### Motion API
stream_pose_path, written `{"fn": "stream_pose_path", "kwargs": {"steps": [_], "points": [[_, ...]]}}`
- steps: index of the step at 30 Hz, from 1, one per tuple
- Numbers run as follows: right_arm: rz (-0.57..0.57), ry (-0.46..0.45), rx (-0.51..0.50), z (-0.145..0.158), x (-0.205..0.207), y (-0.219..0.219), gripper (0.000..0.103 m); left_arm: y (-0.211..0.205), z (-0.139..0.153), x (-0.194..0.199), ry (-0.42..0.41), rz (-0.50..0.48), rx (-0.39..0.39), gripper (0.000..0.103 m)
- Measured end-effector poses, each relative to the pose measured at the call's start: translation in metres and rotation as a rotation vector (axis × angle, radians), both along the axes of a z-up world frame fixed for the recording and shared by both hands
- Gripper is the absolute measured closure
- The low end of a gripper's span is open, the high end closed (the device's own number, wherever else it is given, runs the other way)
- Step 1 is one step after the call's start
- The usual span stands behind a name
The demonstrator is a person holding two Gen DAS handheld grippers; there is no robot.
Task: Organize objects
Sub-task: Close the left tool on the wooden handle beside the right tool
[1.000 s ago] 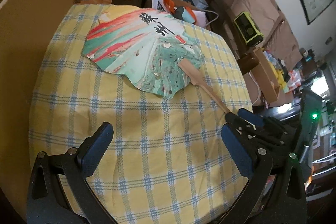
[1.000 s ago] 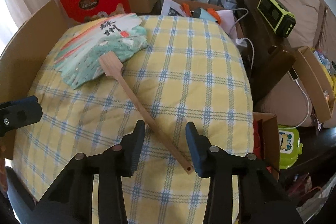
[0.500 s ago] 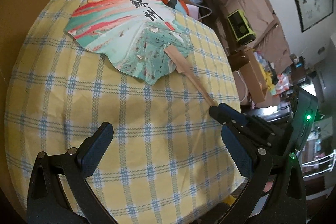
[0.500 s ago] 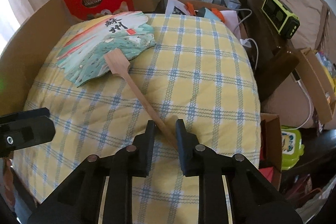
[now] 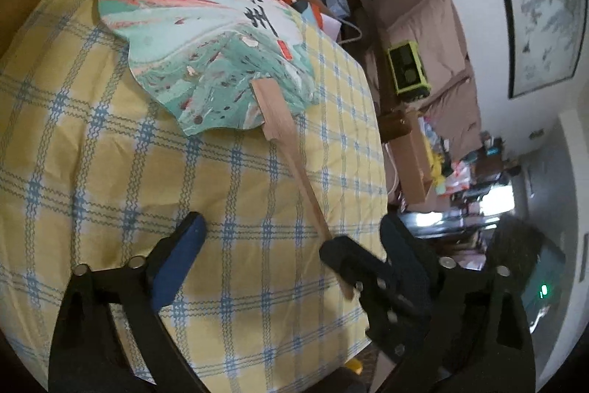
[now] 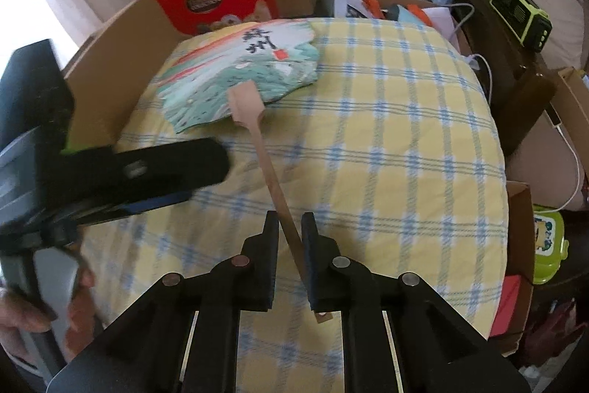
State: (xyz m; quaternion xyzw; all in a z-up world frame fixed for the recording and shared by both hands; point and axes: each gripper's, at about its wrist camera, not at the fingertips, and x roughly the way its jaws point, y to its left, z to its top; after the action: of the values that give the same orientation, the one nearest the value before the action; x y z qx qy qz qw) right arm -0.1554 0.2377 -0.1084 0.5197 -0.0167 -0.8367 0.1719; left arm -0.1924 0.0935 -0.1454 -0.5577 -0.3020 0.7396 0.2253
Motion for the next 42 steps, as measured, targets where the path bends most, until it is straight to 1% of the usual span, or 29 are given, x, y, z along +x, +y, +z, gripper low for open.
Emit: {"fn": "stream_pose_path", "kwargs": {"steps": [1, 3, 4, 7, 8, 9, 10, 12, 15, 16, 17, 19, 20, 21, 22, 23, 24, 29, 32, 34, 35, 36, 39, 40, 42], "points": [[0.005, 0.002, -0.005, 0.002, 0.002, -0.002, 0.093, -0.002, -0.001, -0.001, -0.005, 0.010, 0.011, 0.013], [0.019, 0.005, -0.016, 0.005, 0.006, -0.007, 0.094, -0.004, -0.003, -0.003, -0.020, 0.019, 0.032, 0.019], [0.026, 0.007, -0.023, 0.008, 0.008, -0.010, 0.094, -0.004, -0.004, -0.004, -0.025, 0.018, 0.043, 0.020], [0.054, 0.018, -0.035, 0.014, 0.014, -0.020, 0.095, -0.005, -0.004, -0.005, -0.029, 0.013, 0.080, 0.030], [0.065, 0.020, -0.038, 0.016, 0.016, -0.024, 0.096, -0.005, -0.005, -0.005, -0.033, 0.013, 0.096, 0.038], [0.073, 0.021, -0.042, 0.017, 0.018, -0.027, 0.096, -0.006, -0.005, -0.004, -0.037, 0.015, 0.111, 0.050], [0.079, 0.024, -0.042, 0.018, 0.020, -0.030, 0.096, -0.006, -0.006, -0.004, -0.044, 0.014, 0.123, 0.054], [0.088, 0.030, -0.042, 0.021, 0.022, -0.034, 0.096, -0.007, -0.006, -0.004, -0.041, 0.007, 0.144, 0.079], [0.078, 0.041, -0.026, 0.023, 0.024, -0.036, 0.096, -0.008, -0.002, -0.004, -0.017, 0.014, 0.122, 0.088], [0.064, 0.051, -0.007, 0.023, 0.023, -0.034, 0.095, -0.009, -0.003, -0.004, -0.019, 0.017, 0.114, 0.089], [0.054, 0.047, 0.026, 0.020, 0.020, -0.032, 0.092, -0.009, -0.003, -0.004, -0.024, 0.020, 0.111, 0.089], [0.034, 0.024, 0.051, 0.013, 0.015, -0.027, 0.088, -0.011, -0.003, -0.004, -0.030, 0.025, 0.109, 0.089], [0.019, 0.016, 0.054, 0.009, 0.012, -0.023, 0.079, -0.012, -0.002, -0.004, -0.028, 0.025, 0.095, 0.088], [0.012, 0.007, 0.061, 0.005, 0.009, -0.021, 0.073, -0.012, -0.001, -0.003, -0.028, 0.025, 0.090, 0.086], [0.010, 0.001, 0.069, 0.000, 0.009, -0.020, 0.072, -0.014, -0.001, -0.003, -0.028, 0.026, 0.087, 0.083], [0.013, -0.007, 0.071, -0.004, 0.009, -0.020, 0.072, -0.015, -0.001, -0.003, -0.031, 0.031, 0.082, 0.071], [0.015, -0.015, 0.071, -0.007, 0.010, -0.021, 0.072, -0.017, -0.001, -0.003, -0.032, 0.038, 0.076, 0.062], [0.035, -0.021, 0.115, -0.018, 0.011, -0.029, 0.071, -0.020, -0.006, 0.001, -0.041, 0.030, 0.055, 0.059], [0.045, 0.001, 0.158, -0.021, 0.011, -0.036, 0.070, -0.019, -0.013, 0.003, -0.059, 0.027, 0.060, 0.058], [0.048, 0.014, 0.178, -0.022, 0.012, -0.039, 0.075, -0.019, -0.015, 0.004, -0.063, 0.027, 0.064, 0.058], [0.055, 0.022, 0.187, -0.022, 0.013, -0.041, 0.083, -0.019, -0.015, 0.004, -0.060, 0.029, 0.066, 0.056], [0.060, 0.021, 0.179, -0.023, 0.014, -0.042, 0.095, -0.018, -0.015, 0.004, -0.059, 0.029, 0.067, 0.055], [0.057, 0.013, 0.151, -0.023, 0.014, -0.040, 0.096, -0.017, -0.015, 0.005, -0.058, 0.023, 0.069, 0.052], [0.059, 0.004, 0.125, -0.023, 0.013, -0.039, 0.096, -0.016, -0.015, 0.005, -0.059, 0.020, 0.073, 0.051], [0.068, -0.032, 0.034, -0.021, 0.014, -0.036, 0.096, -0.014, -0.014, 0.006, -0.058, 0.017, 0.087, 0.044]]}}
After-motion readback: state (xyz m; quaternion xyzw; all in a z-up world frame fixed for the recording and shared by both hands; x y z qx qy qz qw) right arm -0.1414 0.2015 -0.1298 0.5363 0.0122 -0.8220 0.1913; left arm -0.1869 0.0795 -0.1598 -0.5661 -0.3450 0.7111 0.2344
